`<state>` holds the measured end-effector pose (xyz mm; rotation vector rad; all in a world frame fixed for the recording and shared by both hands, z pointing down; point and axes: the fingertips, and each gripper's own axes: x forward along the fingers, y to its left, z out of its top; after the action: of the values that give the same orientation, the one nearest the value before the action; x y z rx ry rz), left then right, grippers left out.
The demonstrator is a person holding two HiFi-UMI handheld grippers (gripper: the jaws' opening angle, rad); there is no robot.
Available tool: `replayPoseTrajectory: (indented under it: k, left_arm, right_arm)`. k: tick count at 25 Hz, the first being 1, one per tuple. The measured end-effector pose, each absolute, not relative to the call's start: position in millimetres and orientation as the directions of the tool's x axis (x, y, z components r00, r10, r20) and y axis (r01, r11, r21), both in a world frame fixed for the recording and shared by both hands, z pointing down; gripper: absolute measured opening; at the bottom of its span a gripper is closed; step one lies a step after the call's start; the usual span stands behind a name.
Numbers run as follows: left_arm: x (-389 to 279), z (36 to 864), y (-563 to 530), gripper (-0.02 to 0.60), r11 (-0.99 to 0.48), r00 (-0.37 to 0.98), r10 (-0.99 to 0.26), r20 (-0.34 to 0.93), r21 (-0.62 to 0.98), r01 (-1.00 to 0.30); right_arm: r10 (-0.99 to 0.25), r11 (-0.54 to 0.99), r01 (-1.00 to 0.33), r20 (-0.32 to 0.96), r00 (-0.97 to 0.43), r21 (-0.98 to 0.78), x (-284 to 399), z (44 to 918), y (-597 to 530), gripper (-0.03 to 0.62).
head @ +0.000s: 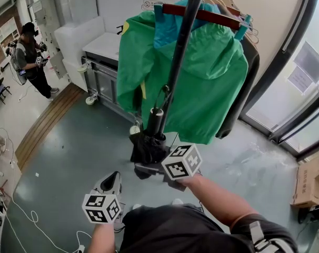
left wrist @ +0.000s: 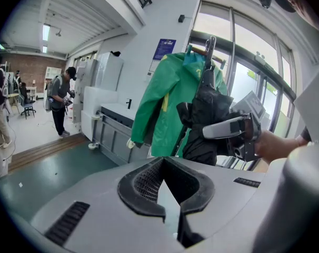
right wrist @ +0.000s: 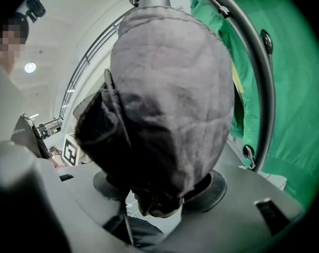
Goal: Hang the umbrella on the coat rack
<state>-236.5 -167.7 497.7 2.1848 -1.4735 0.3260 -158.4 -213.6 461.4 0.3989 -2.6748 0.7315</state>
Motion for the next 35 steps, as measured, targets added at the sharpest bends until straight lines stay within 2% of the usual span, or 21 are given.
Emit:
replayPoseTrajectory:
  k: [10, 27, 35]
  left_arm:
    - [-231, 497, -169, 0.012, -0.314, 0.397, -0.796, 0.456, 0.25, -0.916]
    - [-227, 496, -172, 0.012, -0.319, 0.401, -0.794, 0.456, 0.248, -0.915]
    - [-228, 498, -170, 0.012, -0.317, 0.399, -0.792, 0.462, 0.249, -0.915]
  right_arm:
    - [-0.205, 0.772, -0.427, 0.453, -0.868, -0.47, -137, 508, -214, 0.238]
    - [-0.281, 0.72, -0.567, 0.58, -0.765, -0.4, -106, 572, -231, 0.238]
    - [-0.407, 0.655, -0.674, 0.592, -0.696, -0.342, -82, 591, -261, 0.238]
